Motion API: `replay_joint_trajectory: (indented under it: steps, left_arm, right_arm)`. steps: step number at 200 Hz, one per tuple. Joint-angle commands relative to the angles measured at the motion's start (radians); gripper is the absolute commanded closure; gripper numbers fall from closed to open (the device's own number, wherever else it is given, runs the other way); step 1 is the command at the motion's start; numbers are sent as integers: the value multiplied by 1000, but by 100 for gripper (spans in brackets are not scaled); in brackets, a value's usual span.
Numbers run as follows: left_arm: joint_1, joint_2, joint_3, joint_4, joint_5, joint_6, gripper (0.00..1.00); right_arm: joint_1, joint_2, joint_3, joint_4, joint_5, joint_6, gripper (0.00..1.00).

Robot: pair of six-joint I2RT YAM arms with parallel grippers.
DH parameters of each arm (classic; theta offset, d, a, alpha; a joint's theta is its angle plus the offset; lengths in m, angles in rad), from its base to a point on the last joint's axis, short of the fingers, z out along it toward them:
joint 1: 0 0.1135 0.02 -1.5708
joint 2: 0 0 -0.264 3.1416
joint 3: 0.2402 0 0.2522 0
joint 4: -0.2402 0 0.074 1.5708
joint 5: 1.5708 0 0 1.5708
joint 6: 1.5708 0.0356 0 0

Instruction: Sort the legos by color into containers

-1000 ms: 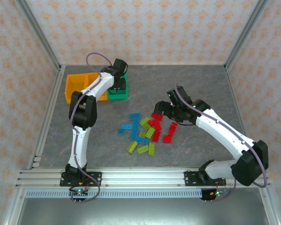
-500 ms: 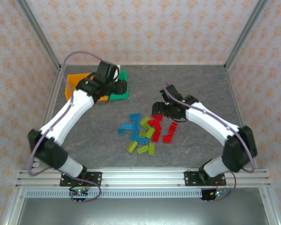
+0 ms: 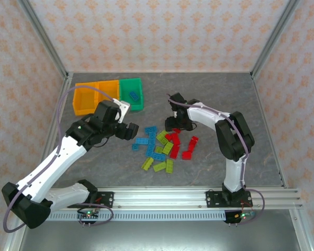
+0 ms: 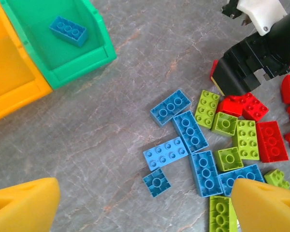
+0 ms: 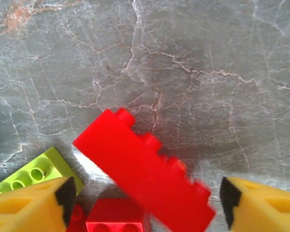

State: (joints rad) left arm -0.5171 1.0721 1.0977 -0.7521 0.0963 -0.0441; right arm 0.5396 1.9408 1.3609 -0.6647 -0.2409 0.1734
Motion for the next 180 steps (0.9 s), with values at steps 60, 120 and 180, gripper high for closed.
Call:
replay_joint_trajectory:
  steps: [60, 120, 180]
  left_arm:
    - [-1, 0, 55, -59, -102, 1, 0]
    - [0, 4, 77, -122, -86, 116, 0]
    - [30, -30, -9, -36, -134, 104, 0]
  right_arm:
    - [-25, 39, 13, -6, 10, 9, 52]
    - [-27, 43, 56, 3, -11, -25, 65]
    - [-27, -18, 32, 71, -18, 7, 88]
